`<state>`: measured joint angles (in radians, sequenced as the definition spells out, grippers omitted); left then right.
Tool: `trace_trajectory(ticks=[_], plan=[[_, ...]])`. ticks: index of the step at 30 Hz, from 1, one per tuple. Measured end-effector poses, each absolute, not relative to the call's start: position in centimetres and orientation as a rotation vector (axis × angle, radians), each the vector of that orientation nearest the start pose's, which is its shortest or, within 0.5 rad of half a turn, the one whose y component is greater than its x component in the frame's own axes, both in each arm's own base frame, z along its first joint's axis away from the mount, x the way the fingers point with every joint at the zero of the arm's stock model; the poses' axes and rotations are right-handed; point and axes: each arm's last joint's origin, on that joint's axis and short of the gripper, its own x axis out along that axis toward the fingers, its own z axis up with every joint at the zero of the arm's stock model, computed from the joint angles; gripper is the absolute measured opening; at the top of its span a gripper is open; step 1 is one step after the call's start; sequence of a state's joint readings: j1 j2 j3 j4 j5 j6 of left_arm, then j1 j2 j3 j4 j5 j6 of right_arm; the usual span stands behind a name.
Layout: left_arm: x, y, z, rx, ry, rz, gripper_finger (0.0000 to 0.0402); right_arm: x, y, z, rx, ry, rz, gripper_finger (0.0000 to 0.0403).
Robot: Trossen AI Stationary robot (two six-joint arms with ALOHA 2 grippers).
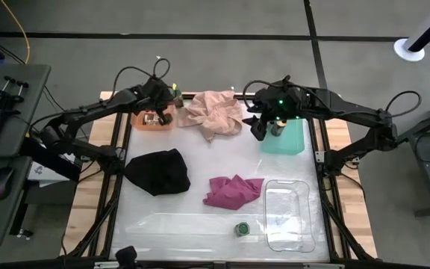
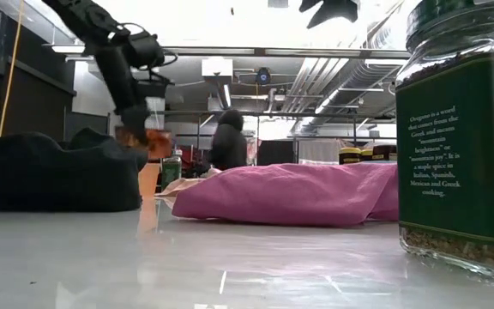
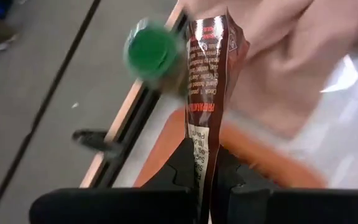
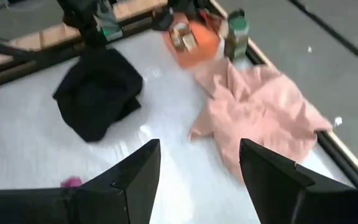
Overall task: Sort spices by type
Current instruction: Put the orange seasoning pack into the orange bin
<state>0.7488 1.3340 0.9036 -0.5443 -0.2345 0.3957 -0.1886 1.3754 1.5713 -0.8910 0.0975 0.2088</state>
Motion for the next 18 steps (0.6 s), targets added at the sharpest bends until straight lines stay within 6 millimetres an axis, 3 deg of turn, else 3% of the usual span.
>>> trace_trajectory(ticks=[6,10,15,18], plan=[[18.1,16.6,21.3,0.288,1.302,0.77,0.0,26.4,-5.3,40.4,0.257,0.696,-0.359,0.0213],[17.5,15.4,19.6,0.417,1.444,0.729,0.0,26.5,-5.4,40.5,0.257,0.686,-0.359,0.0213],[16.4,14.6,17.4,0.476,1.565,0.657,0.0,26.5,-5.4,40.5,0.256,0.687,-0.365,0.0213],[16.6,14.6,17.3,0.452,1.517,0.665,0.0005,26.5,-5.4,40.5,0.255,0.687,-0.365,0.0213]])
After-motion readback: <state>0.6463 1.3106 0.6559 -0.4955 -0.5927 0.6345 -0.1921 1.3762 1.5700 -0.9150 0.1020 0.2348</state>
